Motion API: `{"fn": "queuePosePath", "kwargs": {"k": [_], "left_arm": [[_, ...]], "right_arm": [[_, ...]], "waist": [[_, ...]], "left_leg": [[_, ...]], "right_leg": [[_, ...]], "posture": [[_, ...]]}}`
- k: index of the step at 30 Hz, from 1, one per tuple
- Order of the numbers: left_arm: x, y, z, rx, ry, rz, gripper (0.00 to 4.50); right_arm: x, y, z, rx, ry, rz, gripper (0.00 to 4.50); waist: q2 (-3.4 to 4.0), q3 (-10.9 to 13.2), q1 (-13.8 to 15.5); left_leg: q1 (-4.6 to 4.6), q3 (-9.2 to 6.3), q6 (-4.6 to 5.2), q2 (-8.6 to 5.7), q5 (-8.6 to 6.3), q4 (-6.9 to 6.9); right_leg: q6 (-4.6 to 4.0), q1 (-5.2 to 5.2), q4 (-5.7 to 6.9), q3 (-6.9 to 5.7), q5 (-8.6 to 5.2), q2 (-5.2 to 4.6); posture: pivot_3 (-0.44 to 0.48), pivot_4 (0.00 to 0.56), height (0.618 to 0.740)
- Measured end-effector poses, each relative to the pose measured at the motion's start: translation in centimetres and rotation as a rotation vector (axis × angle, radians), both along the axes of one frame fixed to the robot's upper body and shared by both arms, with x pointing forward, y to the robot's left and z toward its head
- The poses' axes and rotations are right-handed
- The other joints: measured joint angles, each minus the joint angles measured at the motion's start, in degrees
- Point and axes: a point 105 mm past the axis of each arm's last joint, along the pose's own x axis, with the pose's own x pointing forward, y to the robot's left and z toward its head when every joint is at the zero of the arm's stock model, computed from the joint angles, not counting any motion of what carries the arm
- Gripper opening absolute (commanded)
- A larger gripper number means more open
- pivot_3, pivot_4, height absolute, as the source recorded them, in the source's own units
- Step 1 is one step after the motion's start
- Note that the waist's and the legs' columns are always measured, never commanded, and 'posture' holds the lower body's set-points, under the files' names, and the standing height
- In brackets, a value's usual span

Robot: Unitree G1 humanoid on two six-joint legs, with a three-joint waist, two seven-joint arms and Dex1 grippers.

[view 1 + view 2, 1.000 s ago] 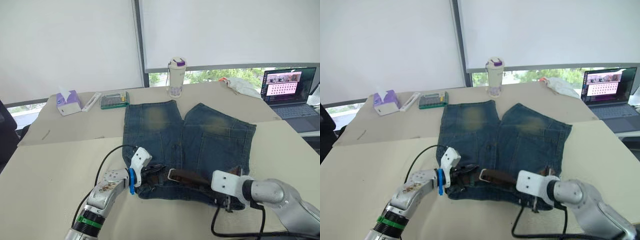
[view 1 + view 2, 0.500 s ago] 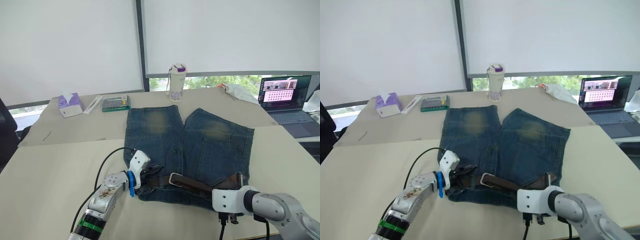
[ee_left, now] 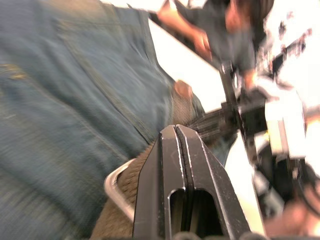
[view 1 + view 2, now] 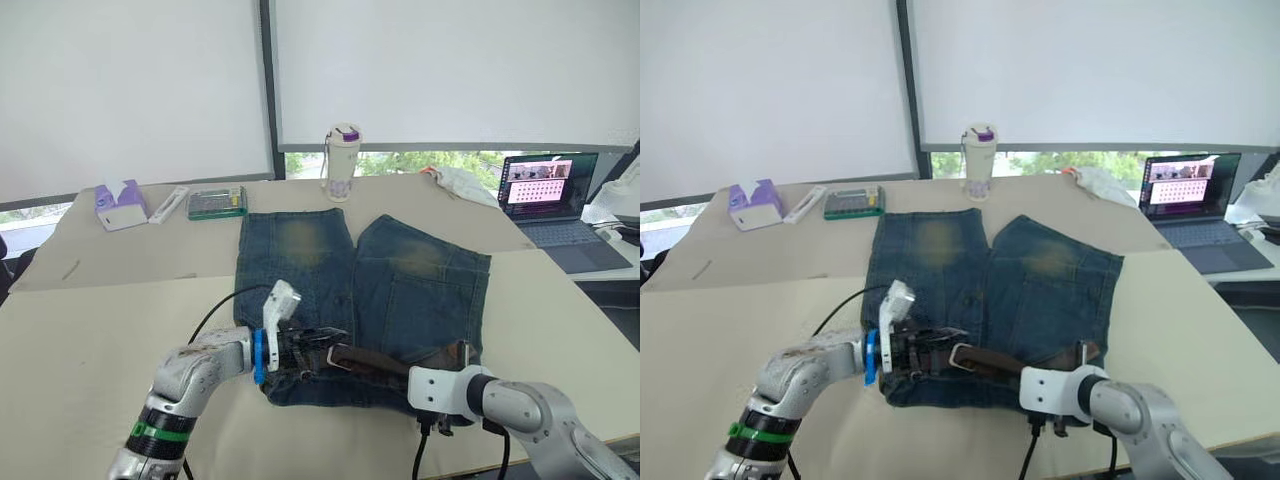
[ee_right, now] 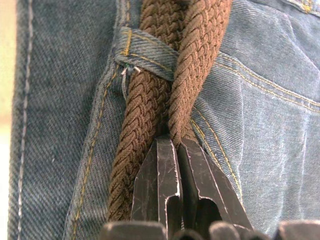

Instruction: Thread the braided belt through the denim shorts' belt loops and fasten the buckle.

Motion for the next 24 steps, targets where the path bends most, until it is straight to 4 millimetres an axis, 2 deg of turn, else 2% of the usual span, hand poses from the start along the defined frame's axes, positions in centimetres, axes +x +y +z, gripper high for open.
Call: {"fn": "queuePosePath", "kwargs": {"k": [3, 7, 11, 15, 18, 21, 22, 24], "left_arm": [[0.4, -0.9, -2.6, 0.120, 0.010, -0.033, 0.00], [1.7, -1.4, -2.9, 0.203, -0.062, -0.058, 0.00], [1.5, -0.7, -3.4, 0.256, -0.111, -0.113, 0.00], [1.4, 0.0, -3.6, 0.238, -0.122, -0.090, 0.00], [2.3, 2.0, -3.4, 0.198, -0.088, 0.032, 0.00], [3.6, 5.3, -3.5, 0.068, 0.113, 0.231, 0.00], [4.2, 6.0, -2.9, -0.007, 0.173, 0.296, 0.00], [5.7, 7.0, -1.0, -0.092, 0.183, 0.375, 0.00]], "right_arm": [[0.0, 0.3, 0.1, 0.009, -0.005, -0.007, 0.03], [0.2, 0.6, -0.1, 0.024, 0.003, -0.034, 0.03], [0.2, 1.2, 0.1, 0.056, 0.008, -0.050, 0.03], [-0.1, 1.3, 0.2, 0.066, 0.011, -0.051, 0.03], [0.2, 1.6, 0.4, 0.103, 0.006, -0.063, 0.03], [0.8, 2.1, 1.0, 0.154, -0.009, -0.077, 0.03], [1.0, 2.2, 1.2, 0.160, -0.015, -0.075, 0.03], [1.3, 2.4, 1.5, 0.167, -0.023, -0.069, 0.03]], "waist": [[0.01, -0.1, -0.2], [-0.01, -0.1, 0.0], [0.09, -0.1, -0.4], [0.27, -0.2, -0.3], [0.34, -0.2, -0.6], [0.70, 0.3, -1.1], [0.60, 0.6, -1.1], [0.29, 0.8, -0.7]], "left_leg": [[0.01, 0.01, -0.25, 0.09, 0.07, -0.06], [0.09, -0.01, -0.16, 0.25, 0.01, -0.06], [0.15, 0.01, -0.26, 0.50, -0.05, -0.07], [0.17, 0.02, -0.45, 0.81, -0.16, -0.07], [0.20, 0.04, -0.59, 1.05, -0.23, -0.08], [0.06, 0.04, -0.60, 1.01, -0.21, -0.10], [-0.05, 0.03, -0.68, 0.97, -0.14, -0.10], [-0.13, -0.02, -0.96, 0.91, 0.05, 0.05]], "right_leg": [[-0.48, -0.05, 0.00, 0.00, 0.03, 0.09], [-0.56, 0.01, 0.02, -0.04, 0.05, 0.18], [-0.56, 0.01, 0.05, -0.03, 0.05, 0.41], [-0.72, 0.00, 0.03, -0.02, -0.04, 0.79], [-0.86, -0.06, 0.11, -0.04, -0.12, 0.90], [-0.93, -0.35, 0.44, -0.05, -0.16, 0.90], [-0.93, -0.49, 0.52, -0.08, -0.15, 0.91], [-1.01, -0.96, 0.77, -0.18, -0.11, 0.94]], "posture": [[0.000, 0.150, 0.740], [0.000, 0.150, 0.740], [0.000, 0.150, 0.740], [0.000, 0.150, 0.740], [0.000, 0.150, 0.740], [0.000, 0.150, 0.740], [0.000, 0.150, 0.740], [0.000, 0.150, 0.740]]}}
